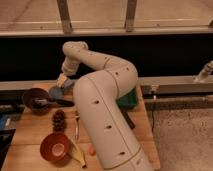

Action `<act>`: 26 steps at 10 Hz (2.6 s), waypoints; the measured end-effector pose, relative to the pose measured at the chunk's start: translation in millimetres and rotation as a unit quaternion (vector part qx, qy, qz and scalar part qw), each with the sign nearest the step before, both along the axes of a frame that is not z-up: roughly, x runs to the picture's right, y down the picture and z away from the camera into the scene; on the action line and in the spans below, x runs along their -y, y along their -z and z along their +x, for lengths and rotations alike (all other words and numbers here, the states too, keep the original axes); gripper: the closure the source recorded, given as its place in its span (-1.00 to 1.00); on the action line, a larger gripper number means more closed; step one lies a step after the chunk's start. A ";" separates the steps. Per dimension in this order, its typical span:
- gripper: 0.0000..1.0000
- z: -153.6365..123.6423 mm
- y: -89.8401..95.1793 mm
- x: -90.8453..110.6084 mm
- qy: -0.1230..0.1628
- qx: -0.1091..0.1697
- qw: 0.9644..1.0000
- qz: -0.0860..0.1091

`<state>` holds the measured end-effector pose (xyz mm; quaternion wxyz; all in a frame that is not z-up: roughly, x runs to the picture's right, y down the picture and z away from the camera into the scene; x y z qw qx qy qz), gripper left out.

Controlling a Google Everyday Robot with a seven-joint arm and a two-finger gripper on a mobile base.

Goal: Place sponge in plastic cup

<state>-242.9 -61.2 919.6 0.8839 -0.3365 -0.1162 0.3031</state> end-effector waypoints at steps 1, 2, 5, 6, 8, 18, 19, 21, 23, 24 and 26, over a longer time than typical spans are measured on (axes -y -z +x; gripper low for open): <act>-0.60 1.3 -3.3 1.1 -0.003 -0.001 1.000 0.001; -0.60 0.0 -7.4 0.2 -0.004 -0.002 1.000 0.000; -0.60 -12.3 -27.5 -10.4 -0.005 0.004 1.000 -0.015; -0.60 -15.6 -31.9 -12.4 -0.004 0.006 1.000 -0.019; -0.60 -22.6 -39.5 -18.6 0.000 0.009 1.000 -0.028; 0.59 -23.0 -39.8 -20.7 0.020 0.000 0.999 -0.028; 0.72 -20.5 -39.8 -19.4 0.018 0.000 0.999 -0.027; 0.81 -20.4 -36.8 -15.4 0.016 0.004 1.000 -0.021; 0.81 -22.1 -28.8 -6.8 0.015 0.009 1.000 -0.009; 0.81 -21.0 -22.0 0.8 0.013 0.012 1.000 -0.001; 0.81 -16.3 -3.9 17.2 0.016 0.022 1.000 0.014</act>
